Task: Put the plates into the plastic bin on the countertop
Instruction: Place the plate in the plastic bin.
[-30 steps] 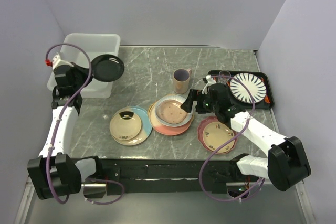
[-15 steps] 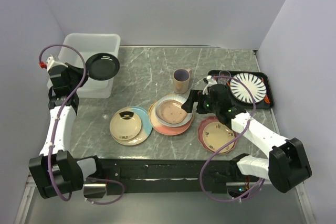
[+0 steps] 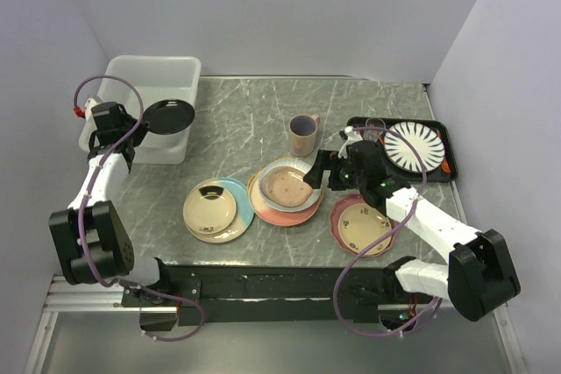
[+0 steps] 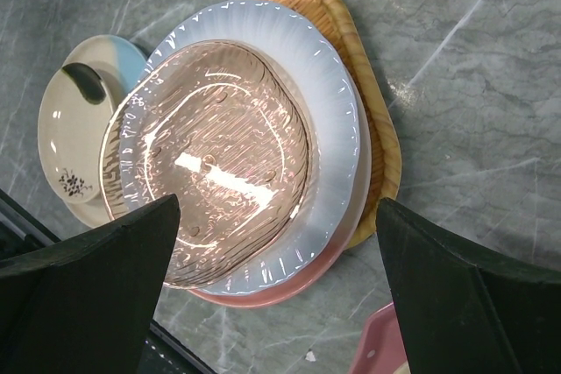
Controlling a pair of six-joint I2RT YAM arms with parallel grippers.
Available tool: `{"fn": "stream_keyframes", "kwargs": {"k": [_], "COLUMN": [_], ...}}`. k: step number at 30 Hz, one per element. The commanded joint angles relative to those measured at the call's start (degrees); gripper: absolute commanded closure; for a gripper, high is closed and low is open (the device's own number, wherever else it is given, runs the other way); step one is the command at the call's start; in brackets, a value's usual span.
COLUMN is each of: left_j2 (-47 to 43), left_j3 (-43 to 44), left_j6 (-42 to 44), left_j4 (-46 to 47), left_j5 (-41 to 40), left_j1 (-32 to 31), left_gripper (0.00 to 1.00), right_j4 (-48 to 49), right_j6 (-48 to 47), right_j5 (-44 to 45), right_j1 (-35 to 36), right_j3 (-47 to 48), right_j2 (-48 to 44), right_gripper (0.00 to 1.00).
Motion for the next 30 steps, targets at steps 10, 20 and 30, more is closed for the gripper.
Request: {"fn": "stream_keyframes", "kwargs": {"k": [10,20,30], "left_j2": [4.45,11.75,16.23], "left_j3": [5.88,10.55,14.15], "left_j6": [-4.99,-4.56,-2.8], "left_j4": [5.71,6.58,6.24], "left_j5": [-8.61,-12.49,-13.54], "left_j1": [0.48,0.83,0.92], "left_gripper": [0.99,0.99,0.99], "right_j4": [0.14,0.58,0.67], "right_j6": [-0.8,-0.62,-0.53], "right_j5": [1.56,1.04,0.24], "right_j1": [0.32,0.23,0.23], "right_j3": [1.44,1.53,2.15], "right_j2": [1.6,1.95,3.53], "right_gripper": [0.0,0.0,0.0]}}
